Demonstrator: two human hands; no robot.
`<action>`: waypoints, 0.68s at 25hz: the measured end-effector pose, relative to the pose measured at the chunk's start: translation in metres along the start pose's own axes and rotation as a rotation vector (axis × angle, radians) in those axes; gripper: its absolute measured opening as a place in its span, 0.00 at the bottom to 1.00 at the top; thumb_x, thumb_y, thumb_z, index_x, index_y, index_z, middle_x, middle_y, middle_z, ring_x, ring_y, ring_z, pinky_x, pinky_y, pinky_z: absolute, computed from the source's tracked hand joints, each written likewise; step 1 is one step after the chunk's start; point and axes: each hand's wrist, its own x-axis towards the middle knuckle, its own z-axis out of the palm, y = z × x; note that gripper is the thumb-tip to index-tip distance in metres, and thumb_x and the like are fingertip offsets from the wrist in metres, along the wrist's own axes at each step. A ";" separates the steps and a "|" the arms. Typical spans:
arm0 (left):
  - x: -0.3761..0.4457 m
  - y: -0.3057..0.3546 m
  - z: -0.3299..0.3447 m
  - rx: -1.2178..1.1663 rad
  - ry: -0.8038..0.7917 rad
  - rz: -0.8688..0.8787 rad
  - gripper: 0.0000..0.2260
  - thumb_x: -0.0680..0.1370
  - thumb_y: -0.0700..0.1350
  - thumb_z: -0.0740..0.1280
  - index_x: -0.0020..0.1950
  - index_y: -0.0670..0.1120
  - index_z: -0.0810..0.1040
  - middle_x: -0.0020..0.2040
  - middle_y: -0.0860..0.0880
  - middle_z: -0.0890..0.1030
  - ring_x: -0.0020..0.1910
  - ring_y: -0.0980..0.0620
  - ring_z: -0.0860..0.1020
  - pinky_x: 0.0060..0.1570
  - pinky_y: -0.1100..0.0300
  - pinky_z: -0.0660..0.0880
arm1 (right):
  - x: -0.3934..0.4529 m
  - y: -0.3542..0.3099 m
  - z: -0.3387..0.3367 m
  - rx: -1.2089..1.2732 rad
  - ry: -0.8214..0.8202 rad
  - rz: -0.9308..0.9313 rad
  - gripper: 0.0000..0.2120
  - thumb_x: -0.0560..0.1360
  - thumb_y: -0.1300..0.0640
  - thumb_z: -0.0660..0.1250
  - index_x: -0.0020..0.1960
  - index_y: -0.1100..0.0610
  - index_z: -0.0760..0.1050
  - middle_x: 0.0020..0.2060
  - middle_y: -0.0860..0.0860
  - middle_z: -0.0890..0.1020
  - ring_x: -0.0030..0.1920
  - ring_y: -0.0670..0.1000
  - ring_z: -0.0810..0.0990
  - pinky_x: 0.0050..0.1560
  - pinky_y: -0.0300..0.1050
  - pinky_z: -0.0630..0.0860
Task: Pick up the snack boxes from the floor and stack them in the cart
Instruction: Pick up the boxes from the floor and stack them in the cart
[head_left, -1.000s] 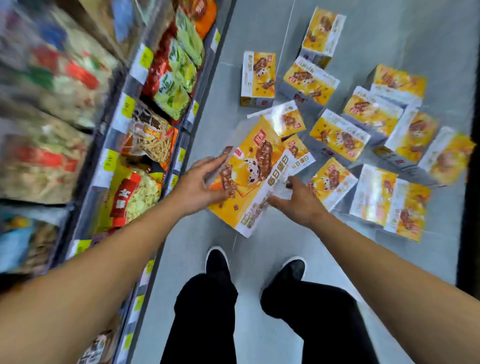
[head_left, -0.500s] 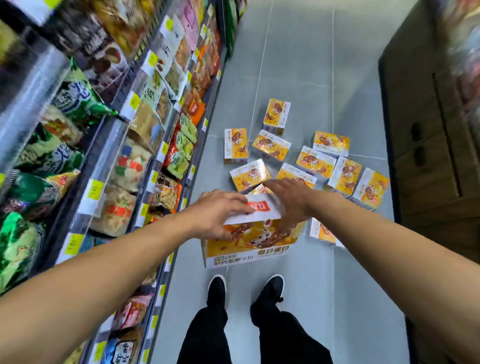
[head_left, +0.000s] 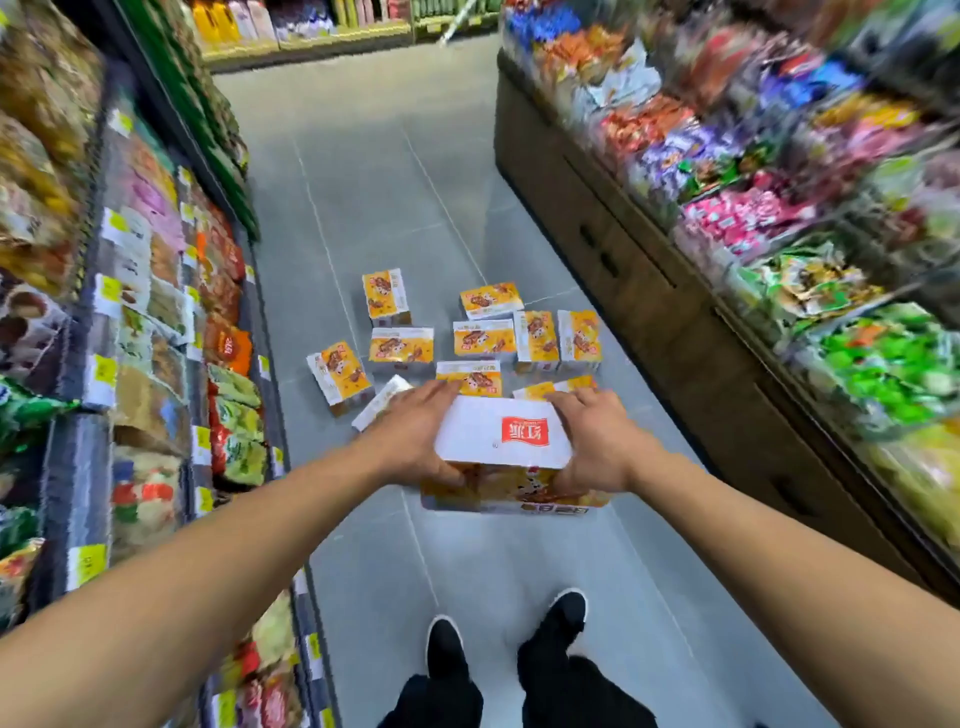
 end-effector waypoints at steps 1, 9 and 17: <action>0.004 0.016 -0.001 -0.022 -0.003 0.032 0.52 0.60 0.60 0.78 0.76 0.47 0.55 0.75 0.46 0.61 0.73 0.44 0.61 0.71 0.54 0.60 | -0.020 0.008 0.001 0.045 0.026 0.063 0.50 0.57 0.39 0.75 0.74 0.52 0.59 0.63 0.52 0.69 0.63 0.57 0.67 0.62 0.53 0.71; -0.002 0.236 0.050 -0.002 -0.121 0.410 0.46 0.59 0.51 0.81 0.73 0.50 0.64 0.66 0.45 0.70 0.66 0.44 0.69 0.60 0.58 0.67 | -0.266 0.101 0.045 0.278 0.292 0.501 0.48 0.57 0.30 0.68 0.72 0.50 0.61 0.66 0.50 0.70 0.67 0.56 0.64 0.67 0.56 0.68; -0.074 0.490 0.162 0.047 -0.197 0.688 0.41 0.52 0.54 0.79 0.64 0.53 0.70 0.55 0.45 0.74 0.55 0.44 0.73 0.53 0.53 0.74 | -0.564 0.196 0.116 0.785 0.639 0.894 0.58 0.62 0.48 0.81 0.79 0.56 0.47 0.76 0.52 0.55 0.75 0.53 0.56 0.72 0.46 0.56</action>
